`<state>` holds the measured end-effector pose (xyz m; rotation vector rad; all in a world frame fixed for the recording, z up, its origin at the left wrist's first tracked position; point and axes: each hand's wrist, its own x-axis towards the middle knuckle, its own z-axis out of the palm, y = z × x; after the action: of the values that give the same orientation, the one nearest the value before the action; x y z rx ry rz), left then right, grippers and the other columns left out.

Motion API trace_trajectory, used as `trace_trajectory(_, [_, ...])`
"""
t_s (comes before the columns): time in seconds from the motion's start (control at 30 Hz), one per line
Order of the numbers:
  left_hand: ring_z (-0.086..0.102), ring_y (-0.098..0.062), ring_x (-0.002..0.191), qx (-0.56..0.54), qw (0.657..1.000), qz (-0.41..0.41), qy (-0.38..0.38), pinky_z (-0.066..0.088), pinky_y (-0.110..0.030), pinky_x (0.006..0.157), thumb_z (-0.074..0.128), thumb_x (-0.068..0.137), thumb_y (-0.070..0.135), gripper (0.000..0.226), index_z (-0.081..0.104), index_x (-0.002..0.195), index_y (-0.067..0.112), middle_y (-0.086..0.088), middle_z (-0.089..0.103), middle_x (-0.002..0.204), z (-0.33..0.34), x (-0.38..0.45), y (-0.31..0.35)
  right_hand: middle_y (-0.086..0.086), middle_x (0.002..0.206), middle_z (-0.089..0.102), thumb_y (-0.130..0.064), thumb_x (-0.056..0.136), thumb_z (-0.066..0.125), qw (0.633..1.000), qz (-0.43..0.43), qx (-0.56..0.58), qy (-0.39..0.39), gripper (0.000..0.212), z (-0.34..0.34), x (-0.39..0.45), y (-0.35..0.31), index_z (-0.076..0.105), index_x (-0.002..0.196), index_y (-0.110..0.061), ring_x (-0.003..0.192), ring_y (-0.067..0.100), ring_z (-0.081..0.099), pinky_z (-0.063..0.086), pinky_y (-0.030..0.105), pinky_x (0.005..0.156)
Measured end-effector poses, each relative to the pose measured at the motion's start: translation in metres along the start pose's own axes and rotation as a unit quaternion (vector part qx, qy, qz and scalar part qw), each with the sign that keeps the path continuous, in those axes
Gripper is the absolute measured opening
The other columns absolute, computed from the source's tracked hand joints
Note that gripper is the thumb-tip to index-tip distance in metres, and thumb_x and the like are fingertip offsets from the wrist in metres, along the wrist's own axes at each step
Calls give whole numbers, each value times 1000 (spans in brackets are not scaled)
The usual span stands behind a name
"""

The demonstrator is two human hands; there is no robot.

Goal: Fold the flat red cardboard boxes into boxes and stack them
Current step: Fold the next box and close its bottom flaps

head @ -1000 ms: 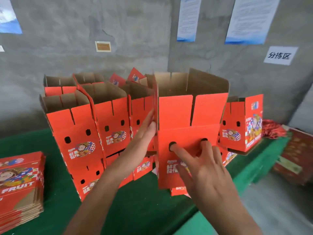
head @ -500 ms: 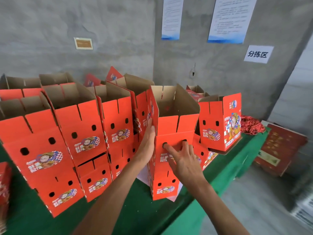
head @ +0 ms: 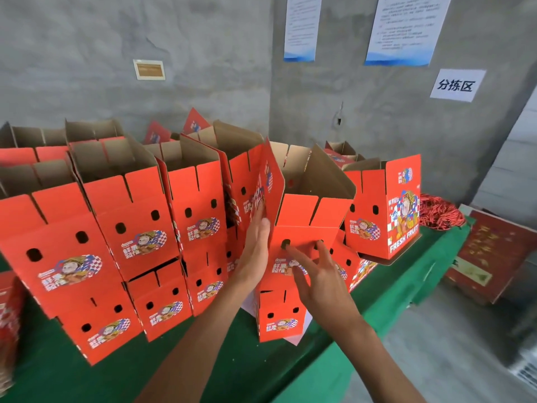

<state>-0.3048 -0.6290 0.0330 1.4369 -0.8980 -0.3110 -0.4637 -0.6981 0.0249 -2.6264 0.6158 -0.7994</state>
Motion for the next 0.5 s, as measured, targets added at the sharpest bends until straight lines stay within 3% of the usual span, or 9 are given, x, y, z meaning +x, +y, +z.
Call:
trace_trajectory(0.2, [13,5,153,24,999,-21,0,11,-41,130,26,102,61,70,14,165,32,18,17,169,-2,-3,-1,15,143,49,-21,103,58,999,20,4,51,38,-9,2,2,62,138,-34,100,36,69,59,42,71])
trace_trajectory(0.37, [15,18,146,55,998,-7,-27,14,-13,119,25,106,59,51,18,157,52,46,22,153,3,-9,8,8,137,48,-28,102,59,997,13,-13,71,39,-7,3,6,58,140,-38,113,33,62,60,44,79])
trace_trajectory(0.5, [9,6,154,53,998,-13,-12,9,-39,130,21,106,60,64,11,164,36,22,14,169,10,-11,7,8,137,40,-29,103,59,997,-5,47,68,46,1,8,2,50,146,-44,115,29,57,57,42,84])
